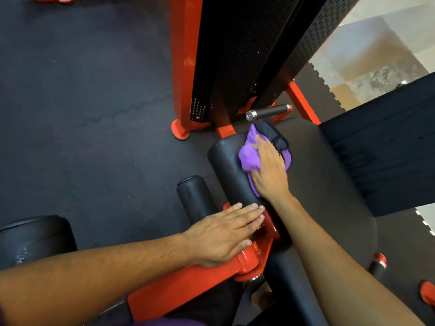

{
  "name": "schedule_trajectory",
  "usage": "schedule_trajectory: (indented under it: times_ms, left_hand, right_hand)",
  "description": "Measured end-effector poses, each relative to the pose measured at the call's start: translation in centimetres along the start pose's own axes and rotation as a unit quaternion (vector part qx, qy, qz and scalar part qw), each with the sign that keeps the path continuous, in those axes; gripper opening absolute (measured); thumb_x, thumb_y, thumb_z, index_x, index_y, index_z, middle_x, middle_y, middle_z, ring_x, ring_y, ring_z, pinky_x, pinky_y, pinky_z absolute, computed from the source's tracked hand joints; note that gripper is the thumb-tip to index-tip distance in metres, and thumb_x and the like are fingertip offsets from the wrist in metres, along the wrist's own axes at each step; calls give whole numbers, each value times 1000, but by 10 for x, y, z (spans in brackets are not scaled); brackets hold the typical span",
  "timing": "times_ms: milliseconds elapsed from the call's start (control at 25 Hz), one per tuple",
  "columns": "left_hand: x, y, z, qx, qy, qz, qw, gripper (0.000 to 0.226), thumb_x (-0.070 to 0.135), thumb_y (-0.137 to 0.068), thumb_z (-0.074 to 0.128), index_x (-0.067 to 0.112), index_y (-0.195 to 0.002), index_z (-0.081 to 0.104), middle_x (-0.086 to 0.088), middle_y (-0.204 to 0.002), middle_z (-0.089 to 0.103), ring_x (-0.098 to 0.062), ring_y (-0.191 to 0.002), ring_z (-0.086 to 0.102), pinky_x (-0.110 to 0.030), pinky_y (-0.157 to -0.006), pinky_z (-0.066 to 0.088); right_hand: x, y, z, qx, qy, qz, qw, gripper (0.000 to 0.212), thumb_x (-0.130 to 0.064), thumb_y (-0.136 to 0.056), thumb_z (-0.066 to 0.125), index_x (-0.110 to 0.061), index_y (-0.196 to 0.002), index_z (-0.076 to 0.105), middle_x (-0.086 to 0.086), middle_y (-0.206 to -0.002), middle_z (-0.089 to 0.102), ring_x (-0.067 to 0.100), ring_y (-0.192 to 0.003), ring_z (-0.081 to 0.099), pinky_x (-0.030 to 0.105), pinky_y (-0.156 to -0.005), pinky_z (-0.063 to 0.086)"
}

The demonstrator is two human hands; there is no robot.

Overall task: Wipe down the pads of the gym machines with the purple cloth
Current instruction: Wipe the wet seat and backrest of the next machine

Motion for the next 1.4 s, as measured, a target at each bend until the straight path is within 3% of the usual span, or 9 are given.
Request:
schedule_trajectory:
  times_ms: [200,280,400,600,720,840,1000,1160,1400]
  left_hand:
    - [32,23,10,14,-113,95,989,58,35,-112,34,4,-160,30,-13,-172,14,-23,-160,5,-42,-130,13]
    - [40,38,15,11,-128,104,986,58,36,-112,33,4,-161,30,-13,-172,15,-21,-160,5,-42,-129,16]
    - [35,40,13,29,-107,92,990,58,34,-111,36,5,-160,31,-12,-171,17,-20,-160,6,-41,-129,14]
    - [37,39,13,35,-126,94,987,57,34,-109,36,7,-160,34,-11,-169,25,-20,-160,12,-39,-130,11]
    - [37,38,8,38,-129,94,986,58,34,-109,35,6,-160,33,-11,-170,23,-21,-160,11,-40,-130,8]
    - [38,38,9,29,-125,94,987,59,34,-109,34,6,-161,31,-10,-171,20,-20,-160,9,-42,-130,10]
    - [37,40,8,41,-132,94,986,59,38,-109,36,9,-161,33,-7,-170,24,-18,-160,10,-40,-130,9]
    - [39,39,-1,53,-91,107,989,59,42,-110,39,12,-160,36,-4,-169,27,-15,-159,16,-38,-130,12]
    - [-9,2,-53,131,-48,19,990,54,35,-109,38,8,-156,42,-6,-166,35,-17,-156,25,-39,-129,14]
  right_hand:
    - [8,26,-4,-12,-26,-37,999,56,-25,-81,49,-16,-136,53,10,-155,44,31,-148,34,61,-115,29]
    - [-30,27,3,-27,60,-165,984,60,-24,-77,49,-12,-136,55,10,-157,42,34,-148,32,60,-119,24]
    - [-83,7,33,-104,227,-309,918,62,-27,-74,51,-17,-135,58,3,-158,42,33,-150,28,59,-120,18]
    - [-107,-48,50,-113,291,-197,929,58,-23,-71,71,-20,-128,60,-2,-139,56,31,-141,41,57,-114,30]
    - [-93,-6,38,-138,242,-237,931,58,-13,-74,58,-17,-131,59,-3,-150,50,29,-149,31,57,-119,21]
    - [-70,38,6,-142,118,-198,963,61,-10,-71,48,-14,-131,60,-1,-152,50,24,-149,33,54,-118,28]
    - [-44,103,-63,25,-165,6,986,57,9,-79,49,-5,-132,61,5,-142,59,-3,-137,44,23,-116,32]
    - [-4,193,-99,190,-264,183,928,59,19,-86,47,-13,-133,61,-9,-138,61,12,-129,56,39,-110,44]
    - [-3,243,-104,239,-285,220,902,42,2,-100,49,-22,-133,61,-14,-132,62,8,-122,60,24,-102,46]
Point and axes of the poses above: each hand's wrist, its own y-axis away from the middle knuckle, its own z-axis out of the palm, x = y × z, the point moved 8 cm from there along -y, towards the middle knuckle
